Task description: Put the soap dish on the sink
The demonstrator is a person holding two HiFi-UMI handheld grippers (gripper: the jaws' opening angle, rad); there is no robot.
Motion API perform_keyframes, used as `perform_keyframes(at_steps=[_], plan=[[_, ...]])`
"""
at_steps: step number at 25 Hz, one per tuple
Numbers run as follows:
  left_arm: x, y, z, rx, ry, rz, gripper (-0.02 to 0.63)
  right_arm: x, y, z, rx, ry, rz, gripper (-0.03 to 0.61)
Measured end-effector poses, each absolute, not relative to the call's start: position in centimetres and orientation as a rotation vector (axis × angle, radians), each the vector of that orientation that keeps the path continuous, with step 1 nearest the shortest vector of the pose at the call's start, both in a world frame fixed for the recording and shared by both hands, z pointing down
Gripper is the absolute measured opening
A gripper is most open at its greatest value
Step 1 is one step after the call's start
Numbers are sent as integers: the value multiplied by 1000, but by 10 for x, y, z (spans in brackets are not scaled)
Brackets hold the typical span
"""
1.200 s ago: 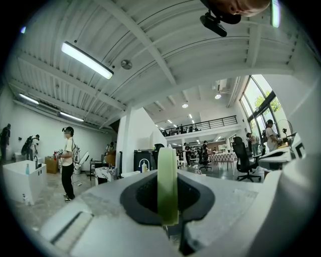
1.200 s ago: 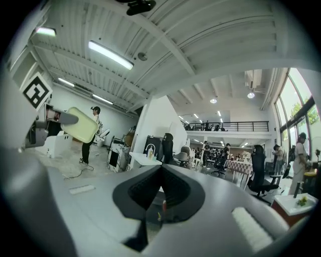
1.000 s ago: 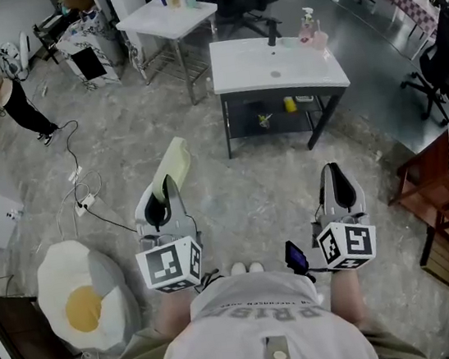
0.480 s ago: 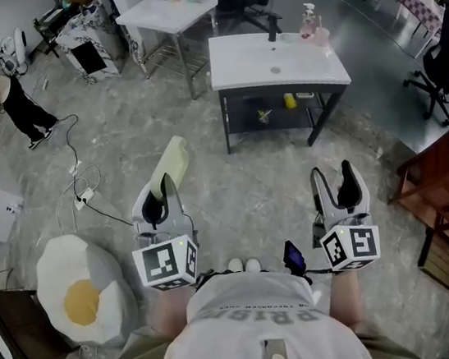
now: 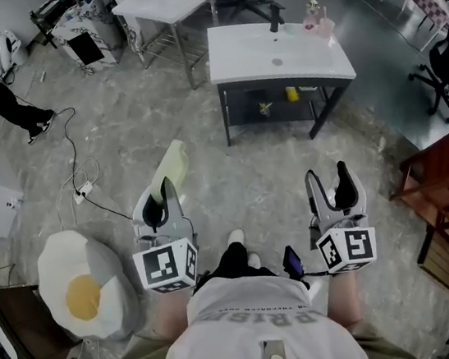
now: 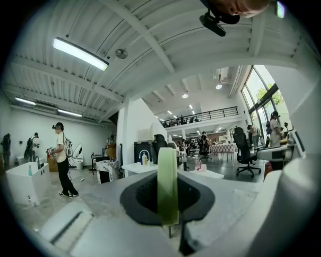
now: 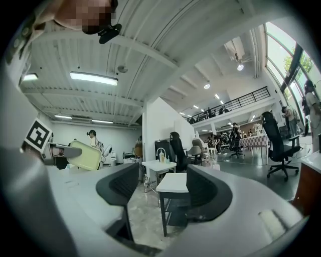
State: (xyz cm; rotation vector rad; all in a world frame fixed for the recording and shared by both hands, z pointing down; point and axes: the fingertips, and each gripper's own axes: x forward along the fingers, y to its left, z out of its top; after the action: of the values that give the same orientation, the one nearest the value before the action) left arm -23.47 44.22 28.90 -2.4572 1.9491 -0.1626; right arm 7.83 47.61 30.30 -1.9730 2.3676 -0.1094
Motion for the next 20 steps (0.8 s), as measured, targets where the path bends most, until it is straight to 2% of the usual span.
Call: perform_keyframes(at_steps=[8,15,20], plan=[[-236,379,302,-2519,1910,-120,25,72,423,313,-2032,2343,-101,288],[-238,317,279,-2518,1826,-18,25,63,371,293,-2043,2318,-4,288],[-238,292,278,-2555,1773,-37,25,60,350,303,-2064,2302,-51,290]])
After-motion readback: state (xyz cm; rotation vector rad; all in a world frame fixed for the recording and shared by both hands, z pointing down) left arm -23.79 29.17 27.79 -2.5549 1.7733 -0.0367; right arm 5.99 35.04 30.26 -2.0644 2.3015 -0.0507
